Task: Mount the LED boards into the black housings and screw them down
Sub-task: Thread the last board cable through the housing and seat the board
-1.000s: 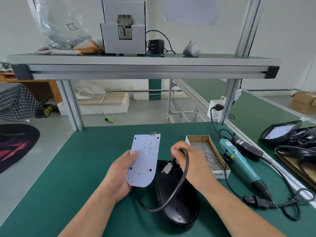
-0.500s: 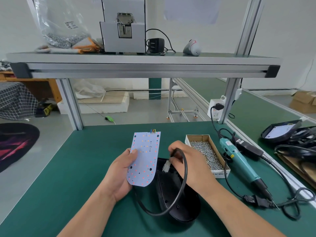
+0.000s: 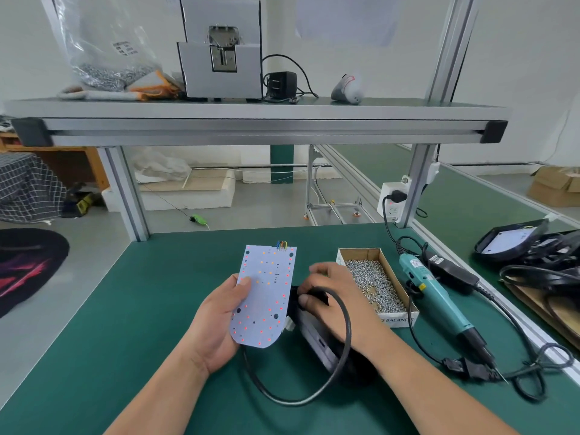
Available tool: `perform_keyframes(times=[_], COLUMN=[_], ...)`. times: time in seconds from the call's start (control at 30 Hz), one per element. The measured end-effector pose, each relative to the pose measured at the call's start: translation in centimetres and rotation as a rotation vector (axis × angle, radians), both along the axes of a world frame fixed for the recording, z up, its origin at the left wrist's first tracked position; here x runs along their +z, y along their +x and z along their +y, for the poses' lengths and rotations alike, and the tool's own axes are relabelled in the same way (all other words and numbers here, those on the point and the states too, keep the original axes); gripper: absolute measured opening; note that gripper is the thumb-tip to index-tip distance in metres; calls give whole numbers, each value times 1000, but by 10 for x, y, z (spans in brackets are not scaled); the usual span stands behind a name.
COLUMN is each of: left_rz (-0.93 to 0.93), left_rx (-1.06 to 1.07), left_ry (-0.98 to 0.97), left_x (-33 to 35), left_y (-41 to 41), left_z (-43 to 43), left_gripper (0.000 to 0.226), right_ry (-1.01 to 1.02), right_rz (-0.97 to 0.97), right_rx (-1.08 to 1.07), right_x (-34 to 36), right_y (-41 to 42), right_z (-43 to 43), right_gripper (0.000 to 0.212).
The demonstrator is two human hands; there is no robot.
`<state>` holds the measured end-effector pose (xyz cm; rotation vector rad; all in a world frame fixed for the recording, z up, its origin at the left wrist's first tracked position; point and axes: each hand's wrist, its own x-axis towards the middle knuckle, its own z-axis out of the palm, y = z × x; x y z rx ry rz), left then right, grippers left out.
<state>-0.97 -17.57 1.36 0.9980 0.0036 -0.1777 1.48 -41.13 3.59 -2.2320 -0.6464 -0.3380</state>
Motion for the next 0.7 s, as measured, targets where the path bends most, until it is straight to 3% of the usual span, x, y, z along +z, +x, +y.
perform_keyframes(times=[0.1,0.4,0.57,0.67,0.7], left_rz=[-16,-30,-62,-67,-62], left_rx=[-47,-141,-57,-35,-25], left_ry=[0,-80,97,204,213], left_x=[1,7,9,10,11], left_y=[-1,-8,-12,-15,-16], left_z=[0,-13,-28,-33,-33], left_gripper=[43,52,44,35,38], right_ry=[9,67,10,287,431], right_rz=[160,164,246,373,508], right_rx=[46,32,119,276,272], right_x=[1,5,14,12,18], right_y=[2,0,0,-2,-4], right_z=[-4,1,6,21,25], right_gripper=[8,13,28,58,60])
